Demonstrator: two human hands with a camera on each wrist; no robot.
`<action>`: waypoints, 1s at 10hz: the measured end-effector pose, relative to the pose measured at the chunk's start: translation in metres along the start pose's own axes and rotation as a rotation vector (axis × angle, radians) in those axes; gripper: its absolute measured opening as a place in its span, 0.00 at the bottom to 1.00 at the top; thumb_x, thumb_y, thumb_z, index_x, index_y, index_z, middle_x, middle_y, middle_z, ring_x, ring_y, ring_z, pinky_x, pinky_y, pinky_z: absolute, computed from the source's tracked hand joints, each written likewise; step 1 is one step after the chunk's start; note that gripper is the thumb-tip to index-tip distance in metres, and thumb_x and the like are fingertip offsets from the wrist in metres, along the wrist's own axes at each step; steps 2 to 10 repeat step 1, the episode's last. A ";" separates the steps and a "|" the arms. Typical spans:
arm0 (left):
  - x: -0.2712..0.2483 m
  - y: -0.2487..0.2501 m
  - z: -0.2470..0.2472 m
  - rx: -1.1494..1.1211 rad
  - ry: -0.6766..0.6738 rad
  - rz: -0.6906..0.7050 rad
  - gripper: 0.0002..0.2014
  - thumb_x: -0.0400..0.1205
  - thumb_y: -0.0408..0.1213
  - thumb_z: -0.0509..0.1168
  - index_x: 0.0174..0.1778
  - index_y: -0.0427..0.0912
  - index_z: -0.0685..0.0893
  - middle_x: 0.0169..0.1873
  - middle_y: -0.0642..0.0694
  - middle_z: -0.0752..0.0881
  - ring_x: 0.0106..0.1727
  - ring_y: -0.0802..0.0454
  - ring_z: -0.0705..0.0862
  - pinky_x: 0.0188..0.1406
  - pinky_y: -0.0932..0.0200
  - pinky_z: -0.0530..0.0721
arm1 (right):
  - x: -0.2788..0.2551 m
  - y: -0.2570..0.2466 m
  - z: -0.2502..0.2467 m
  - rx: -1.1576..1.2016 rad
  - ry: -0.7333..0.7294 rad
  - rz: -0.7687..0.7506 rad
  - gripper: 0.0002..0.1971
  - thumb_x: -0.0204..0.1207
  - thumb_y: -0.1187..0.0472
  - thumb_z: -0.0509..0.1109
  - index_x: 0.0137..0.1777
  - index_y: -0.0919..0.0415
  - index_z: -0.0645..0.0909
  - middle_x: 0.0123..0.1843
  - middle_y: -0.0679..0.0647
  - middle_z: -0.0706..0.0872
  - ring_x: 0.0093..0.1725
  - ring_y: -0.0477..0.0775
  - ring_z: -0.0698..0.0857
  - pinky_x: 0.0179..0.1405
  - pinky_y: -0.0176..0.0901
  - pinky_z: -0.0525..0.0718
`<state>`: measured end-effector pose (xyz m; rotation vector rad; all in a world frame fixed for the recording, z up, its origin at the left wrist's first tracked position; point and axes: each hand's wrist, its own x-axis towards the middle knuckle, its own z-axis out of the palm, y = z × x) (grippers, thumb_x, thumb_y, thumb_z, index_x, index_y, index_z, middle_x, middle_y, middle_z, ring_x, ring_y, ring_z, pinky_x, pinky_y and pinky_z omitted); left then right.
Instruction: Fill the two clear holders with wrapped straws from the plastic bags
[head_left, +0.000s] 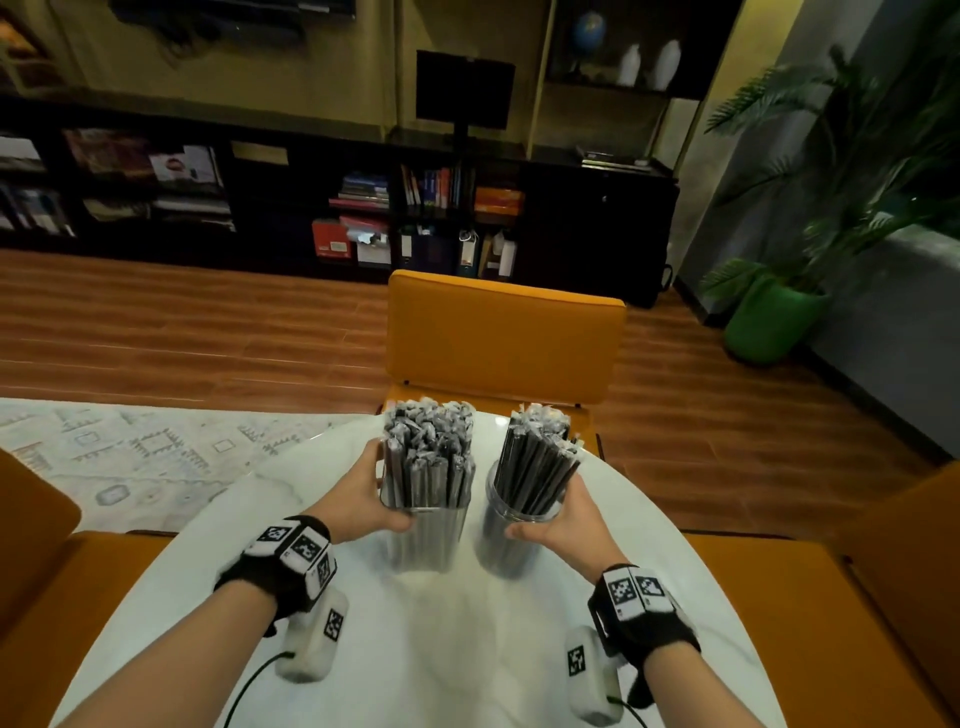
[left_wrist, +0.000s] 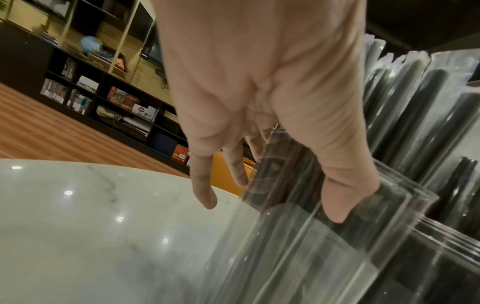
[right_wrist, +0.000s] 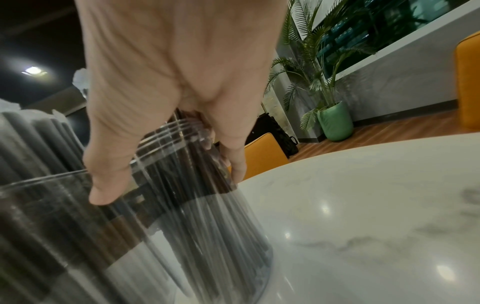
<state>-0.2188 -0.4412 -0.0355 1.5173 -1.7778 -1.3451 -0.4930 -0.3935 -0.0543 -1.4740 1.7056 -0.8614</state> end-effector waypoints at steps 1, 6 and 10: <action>0.001 0.001 -0.005 0.029 -0.043 -0.031 0.56 0.65 0.26 0.81 0.81 0.44 0.50 0.72 0.41 0.73 0.69 0.45 0.75 0.62 0.59 0.75 | 0.000 -0.003 -0.002 0.021 -0.015 -0.001 0.60 0.50 0.52 0.90 0.80 0.50 0.58 0.78 0.51 0.69 0.79 0.54 0.69 0.81 0.55 0.68; 0.001 0.001 -0.005 0.029 -0.043 -0.031 0.56 0.65 0.26 0.81 0.81 0.44 0.50 0.72 0.41 0.73 0.69 0.45 0.75 0.62 0.59 0.75 | 0.000 -0.003 -0.002 0.021 -0.015 -0.001 0.60 0.50 0.52 0.90 0.80 0.50 0.58 0.78 0.51 0.69 0.79 0.54 0.69 0.81 0.55 0.68; 0.001 0.001 -0.005 0.029 -0.043 -0.031 0.56 0.65 0.26 0.81 0.81 0.44 0.50 0.72 0.41 0.73 0.69 0.45 0.75 0.62 0.59 0.75 | 0.000 -0.003 -0.002 0.021 -0.015 -0.001 0.60 0.50 0.52 0.90 0.80 0.50 0.58 0.78 0.51 0.69 0.79 0.54 0.69 0.81 0.55 0.68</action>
